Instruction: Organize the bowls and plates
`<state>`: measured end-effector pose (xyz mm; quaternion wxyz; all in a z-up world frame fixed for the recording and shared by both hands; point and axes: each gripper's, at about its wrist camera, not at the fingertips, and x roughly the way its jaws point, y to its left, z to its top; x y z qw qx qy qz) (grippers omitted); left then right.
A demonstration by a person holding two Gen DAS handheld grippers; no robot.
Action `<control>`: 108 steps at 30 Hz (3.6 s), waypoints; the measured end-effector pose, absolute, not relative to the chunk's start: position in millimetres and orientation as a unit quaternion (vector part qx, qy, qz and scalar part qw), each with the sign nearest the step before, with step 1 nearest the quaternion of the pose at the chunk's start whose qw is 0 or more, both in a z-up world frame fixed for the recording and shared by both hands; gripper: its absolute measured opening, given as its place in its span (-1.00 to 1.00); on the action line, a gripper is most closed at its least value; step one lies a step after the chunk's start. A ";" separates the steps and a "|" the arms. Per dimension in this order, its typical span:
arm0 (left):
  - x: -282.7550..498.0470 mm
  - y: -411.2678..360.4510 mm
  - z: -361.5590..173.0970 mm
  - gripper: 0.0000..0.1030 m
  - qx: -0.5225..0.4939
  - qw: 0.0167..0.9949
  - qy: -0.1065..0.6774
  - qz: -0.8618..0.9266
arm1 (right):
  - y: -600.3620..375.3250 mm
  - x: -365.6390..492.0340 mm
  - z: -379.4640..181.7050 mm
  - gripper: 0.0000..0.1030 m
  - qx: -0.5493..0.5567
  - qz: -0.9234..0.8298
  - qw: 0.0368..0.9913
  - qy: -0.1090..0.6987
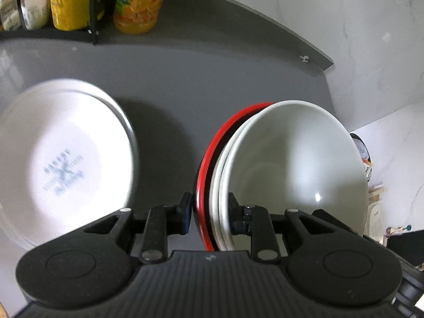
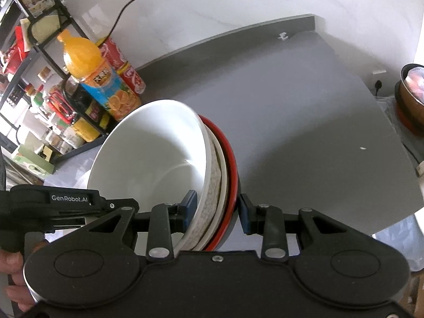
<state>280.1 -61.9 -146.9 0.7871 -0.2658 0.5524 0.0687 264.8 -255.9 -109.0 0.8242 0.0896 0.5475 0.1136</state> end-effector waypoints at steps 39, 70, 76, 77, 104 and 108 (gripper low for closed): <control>239.1 141.2 -153.5 -0.52 -0.257 0.778 0.573 0.028 | -63.6 231.0 -124.0 -0.37 0.089 0.067 0.829 0.548; 235.6 155.4 -149.6 0.29 -0.236 0.790 0.565 0.020 | -74.1 215.8 -112.5 -0.04 0.113 0.055 0.838 0.532; 216.5 141.1 -129.3 0.49 -0.216 0.809 0.546 0.040 | -89.4 194.1 -96.6 0.20 0.113 0.062 0.849 0.513; 211.9 138.6 -125.4 0.50 -0.212 0.813 0.541 0.046 | -92.6 190.3 -92.7 0.28 0.113 0.063 0.851 0.509; 71.5 27.3 -25.8 0.72 -0.119 0.871 0.473 0.064 | -169.9 52.7 -12.7 0.99 0.081 0.098 0.893 0.432; 53.3 14.4 -20.0 0.73 -0.110 0.874 0.470 0.060 | -174.5 37.5 -7.5 0.99 0.077 0.091 0.895 0.430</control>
